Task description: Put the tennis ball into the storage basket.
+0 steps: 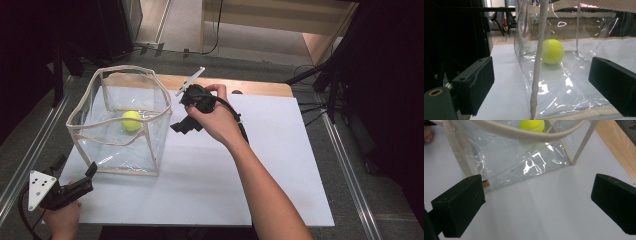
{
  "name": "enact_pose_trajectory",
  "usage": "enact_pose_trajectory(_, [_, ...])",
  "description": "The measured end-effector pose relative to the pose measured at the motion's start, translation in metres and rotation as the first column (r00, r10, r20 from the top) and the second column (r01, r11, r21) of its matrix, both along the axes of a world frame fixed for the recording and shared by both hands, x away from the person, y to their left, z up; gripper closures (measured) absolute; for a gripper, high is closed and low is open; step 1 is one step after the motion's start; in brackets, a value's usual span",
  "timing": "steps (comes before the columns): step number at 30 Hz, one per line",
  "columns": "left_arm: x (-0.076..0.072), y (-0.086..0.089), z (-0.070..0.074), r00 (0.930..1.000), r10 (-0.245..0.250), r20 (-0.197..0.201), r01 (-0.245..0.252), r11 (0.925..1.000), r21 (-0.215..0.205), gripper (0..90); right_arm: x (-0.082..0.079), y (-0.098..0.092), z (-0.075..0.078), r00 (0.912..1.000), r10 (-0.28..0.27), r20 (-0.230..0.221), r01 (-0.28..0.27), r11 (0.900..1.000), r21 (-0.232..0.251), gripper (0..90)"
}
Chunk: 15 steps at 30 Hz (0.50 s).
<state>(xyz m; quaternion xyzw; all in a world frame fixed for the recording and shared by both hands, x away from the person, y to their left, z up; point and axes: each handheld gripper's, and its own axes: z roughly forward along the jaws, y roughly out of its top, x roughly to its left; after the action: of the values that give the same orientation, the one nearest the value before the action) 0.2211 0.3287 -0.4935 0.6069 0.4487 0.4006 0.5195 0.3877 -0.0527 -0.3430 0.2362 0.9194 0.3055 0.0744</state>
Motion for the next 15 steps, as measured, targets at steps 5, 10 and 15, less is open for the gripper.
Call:
enact_pose_trajectory(5, [0.0, 0.0, 0.0, 1.0, 0.0, 0.0, 0.0, 1.0, 0.0, 6.8, -0.006, -0.004, -0.01, 1.0, -0.004, -0.006, 0.004, 1.0, 0.007, 0.0])
enact_pose_trajectory(10, [0.0, 0.0, 0.0, 1.0, 0.0, 0.0, 0.0, 1.0, 0.0, 6.8, -0.01, -0.011, -0.021, 1.0, -0.004, -0.003, 0.004, 1.0, 0.02, 0.0])
enact_pose_trajectory(15, [0.0, 0.0, 0.0, 1.0, 0.0, -0.001, 0.0, 1.0, 0.0, 6.8, -0.015, -0.015, -0.03, 0.9999, -0.01, -0.009, 0.01, 1.0, 0.023, 0.0])
